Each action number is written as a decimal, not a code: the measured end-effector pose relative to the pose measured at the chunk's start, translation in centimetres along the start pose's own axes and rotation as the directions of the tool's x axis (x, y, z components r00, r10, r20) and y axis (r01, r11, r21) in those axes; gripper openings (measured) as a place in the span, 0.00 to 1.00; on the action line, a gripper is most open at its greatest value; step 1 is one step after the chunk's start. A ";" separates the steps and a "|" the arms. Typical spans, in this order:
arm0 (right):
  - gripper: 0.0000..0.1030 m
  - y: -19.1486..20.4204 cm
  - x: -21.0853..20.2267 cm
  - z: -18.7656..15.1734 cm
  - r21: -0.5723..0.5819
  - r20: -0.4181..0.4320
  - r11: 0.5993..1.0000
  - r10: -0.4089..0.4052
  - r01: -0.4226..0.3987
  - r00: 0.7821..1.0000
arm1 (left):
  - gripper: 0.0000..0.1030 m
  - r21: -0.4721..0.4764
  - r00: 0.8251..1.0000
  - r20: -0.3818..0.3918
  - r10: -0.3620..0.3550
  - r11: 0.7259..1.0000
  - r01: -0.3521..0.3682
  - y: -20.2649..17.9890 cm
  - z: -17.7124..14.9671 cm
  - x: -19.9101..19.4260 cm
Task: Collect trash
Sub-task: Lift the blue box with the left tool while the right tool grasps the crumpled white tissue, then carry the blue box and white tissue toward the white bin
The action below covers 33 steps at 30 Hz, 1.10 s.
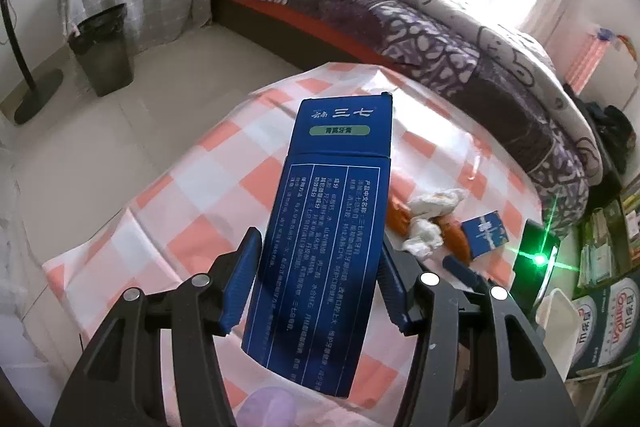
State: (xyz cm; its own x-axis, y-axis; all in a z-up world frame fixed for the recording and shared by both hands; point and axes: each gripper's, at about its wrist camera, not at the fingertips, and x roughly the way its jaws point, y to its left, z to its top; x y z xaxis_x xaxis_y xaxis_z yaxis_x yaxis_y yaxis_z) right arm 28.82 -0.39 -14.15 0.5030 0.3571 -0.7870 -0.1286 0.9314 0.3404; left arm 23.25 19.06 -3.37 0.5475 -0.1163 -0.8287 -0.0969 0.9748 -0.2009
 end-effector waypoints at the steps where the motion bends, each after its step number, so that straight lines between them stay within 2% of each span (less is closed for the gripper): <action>1: 0.53 0.0 0.5 0.0 -0.011 -0.009 1.000 0.001 -0.001 1.000 | 0.53 0.000 1.000 -0.005 0.003 1.000 -0.003 0.0 -0.1 0.1; 3: 0.40 -0.3 0.8 0.1 -0.016 0.005 1.000 0.012 -0.012 1.000 | 0.53 0.004 1.000 -0.012 0.013 1.000 -0.013 0.1 -0.3 0.3; 6: 0.34 -0.3 0.4 0.2 -0.017 0.015 1.000 0.024 -0.023 1.000 | 0.53 0.011 1.000 -0.014 0.020 1.000 -0.020 0.0 -0.6 0.4; 10: 0.33 0.4 -0.5 0.0 -0.044 0.055 0.999 0.023 -0.020 0.998 | 0.53 0.004 1.000 -0.007 0.026 1.000 -0.026 0.1 -0.5 0.6; 20: 0.33 0.6 -5.9 0.5 -0.083 0.161 0.997 0.020 -0.006 0.987 | 0.53 -0.049 0.999 0.048 0.017 0.999 -0.015 -0.3 0.3 -0.3; 33: 0.33 -3.6 -14.6 0.6 -0.040 0.266 0.997 -0.052 0.065 0.963 | 0.53 -0.005 0.994 0.097 -0.058 0.998 0.059 -5.9 0.2 -1.0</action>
State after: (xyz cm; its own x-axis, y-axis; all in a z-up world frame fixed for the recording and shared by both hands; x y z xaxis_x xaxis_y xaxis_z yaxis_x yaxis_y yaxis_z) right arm 22.41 -8.96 -3.56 0.7181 0.2767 -0.6386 -0.1295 0.9547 0.2680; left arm 23.49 13.50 -1.28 0.6299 -0.1535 -0.7614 -0.0689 0.9654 -0.2517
